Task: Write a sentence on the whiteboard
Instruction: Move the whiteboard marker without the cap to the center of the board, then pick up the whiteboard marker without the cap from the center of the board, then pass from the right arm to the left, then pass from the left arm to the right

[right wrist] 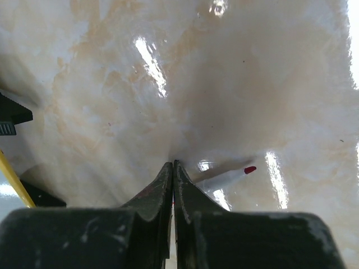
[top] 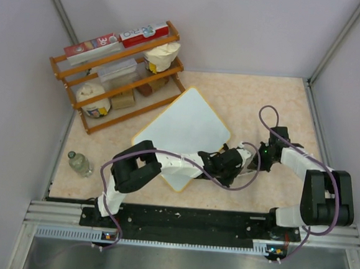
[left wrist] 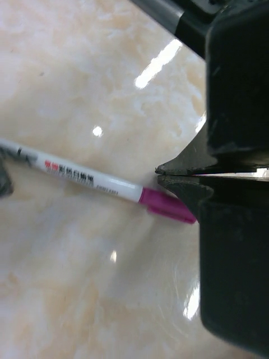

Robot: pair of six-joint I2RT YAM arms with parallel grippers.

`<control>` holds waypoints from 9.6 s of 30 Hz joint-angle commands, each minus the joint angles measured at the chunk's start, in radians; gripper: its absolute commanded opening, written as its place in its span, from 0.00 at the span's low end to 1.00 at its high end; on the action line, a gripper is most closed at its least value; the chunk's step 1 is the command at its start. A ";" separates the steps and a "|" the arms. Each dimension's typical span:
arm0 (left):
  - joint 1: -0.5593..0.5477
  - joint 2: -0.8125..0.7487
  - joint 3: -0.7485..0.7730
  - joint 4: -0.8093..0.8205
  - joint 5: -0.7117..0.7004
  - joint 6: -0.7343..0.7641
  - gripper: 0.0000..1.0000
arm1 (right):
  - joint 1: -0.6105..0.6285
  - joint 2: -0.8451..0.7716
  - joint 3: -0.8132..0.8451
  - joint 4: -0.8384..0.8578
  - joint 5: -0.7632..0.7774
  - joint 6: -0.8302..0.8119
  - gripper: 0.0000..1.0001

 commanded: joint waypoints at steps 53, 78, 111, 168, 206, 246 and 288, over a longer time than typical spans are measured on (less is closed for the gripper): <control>0.232 -0.858 -0.443 0.248 0.124 -0.050 0.69 | 0.270 -0.040 0.140 -0.168 0.025 -0.135 0.49; 0.268 -1.059 -0.485 0.152 0.044 0.019 0.93 | 0.381 -0.052 0.209 -0.308 0.252 -0.036 0.40; 0.269 -1.062 -0.506 0.116 0.053 0.060 0.99 | 0.172 0.072 -0.006 -0.157 0.145 -0.014 0.08; 0.318 -0.527 -0.060 0.231 0.534 -0.102 0.00 | 0.180 -0.692 0.172 0.315 -0.249 0.190 0.38; 0.584 -0.723 -0.034 -0.095 1.083 0.085 0.00 | 0.404 -0.302 0.365 0.711 -0.748 0.244 0.38; 0.572 -0.696 -0.115 -0.118 1.150 0.122 0.00 | 0.404 -0.307 0.318 0.645 -0.889 0.221 0.17; 0.559 -0.700 -0.170 -0.085 1.135 0.109 0.00 | 0.447 -0.299 0.250 0.751 -0.875 0.282 0.12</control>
